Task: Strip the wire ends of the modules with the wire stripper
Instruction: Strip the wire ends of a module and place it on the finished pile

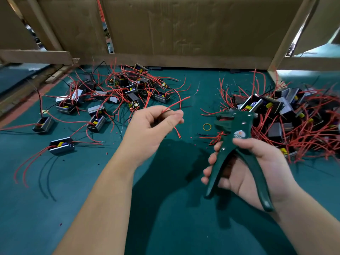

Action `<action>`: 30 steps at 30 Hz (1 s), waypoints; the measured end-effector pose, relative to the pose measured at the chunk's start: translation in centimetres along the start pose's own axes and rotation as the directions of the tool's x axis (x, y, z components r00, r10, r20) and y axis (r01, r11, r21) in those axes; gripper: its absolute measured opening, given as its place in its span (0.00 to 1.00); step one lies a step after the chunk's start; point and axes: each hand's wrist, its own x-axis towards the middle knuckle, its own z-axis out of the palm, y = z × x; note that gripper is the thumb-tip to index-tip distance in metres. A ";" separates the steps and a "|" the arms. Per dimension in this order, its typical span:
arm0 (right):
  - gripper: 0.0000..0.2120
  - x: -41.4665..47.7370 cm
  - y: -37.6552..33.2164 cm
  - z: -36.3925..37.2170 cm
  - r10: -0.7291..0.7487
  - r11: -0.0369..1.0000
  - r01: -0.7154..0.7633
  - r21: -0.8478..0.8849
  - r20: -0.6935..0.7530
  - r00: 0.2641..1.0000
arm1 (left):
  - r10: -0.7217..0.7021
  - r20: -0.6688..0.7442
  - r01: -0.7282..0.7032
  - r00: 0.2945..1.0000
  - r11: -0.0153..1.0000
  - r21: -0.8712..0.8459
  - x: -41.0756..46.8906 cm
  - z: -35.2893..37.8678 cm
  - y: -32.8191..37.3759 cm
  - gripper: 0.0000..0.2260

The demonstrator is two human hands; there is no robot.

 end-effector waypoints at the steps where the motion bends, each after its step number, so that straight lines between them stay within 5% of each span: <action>1: 0.17 0.0 0.2 0.1 0.038 0.999 -0.038 -0.028 0.007 0.999 | 0.003 0.002 -0.003 1.000 1.000 -0.020 -0.1 -0.1 0.1 0.10; 8: 0.16 0.0 1.4 0.0 0.147 0.988 -0.141 -0.056 0.143 0.979 | -0.085 0.007 0.085 0.996 0.996 -0.038 0.0 0.5 0.1 0.23; 12: 0.24 -0.2 1.2 0.1 0.099 0.995 -0.103 0.007 0.241 0.965 | -0.028 -0.020 0.027 0.999 0.999 -0.026 0.0 0.7 0.1 0.13; 19: 0.17 -0.8 1.0 0.3 0.073 0.996 -0.089 0.012 0.473 0.878 | -0.011 -0.083 0.011 0.997 1.000 0.008 -0.1 0.8 0.3 0.10; 30: 0.18 -1.0 1.3 0.6 -0.017 0.996 0.043 -0.077 0.315 0.949 | 0.018 -0.093 -0.016 0.995 1.000 0.021 -0.2 0.8 0.3 0.11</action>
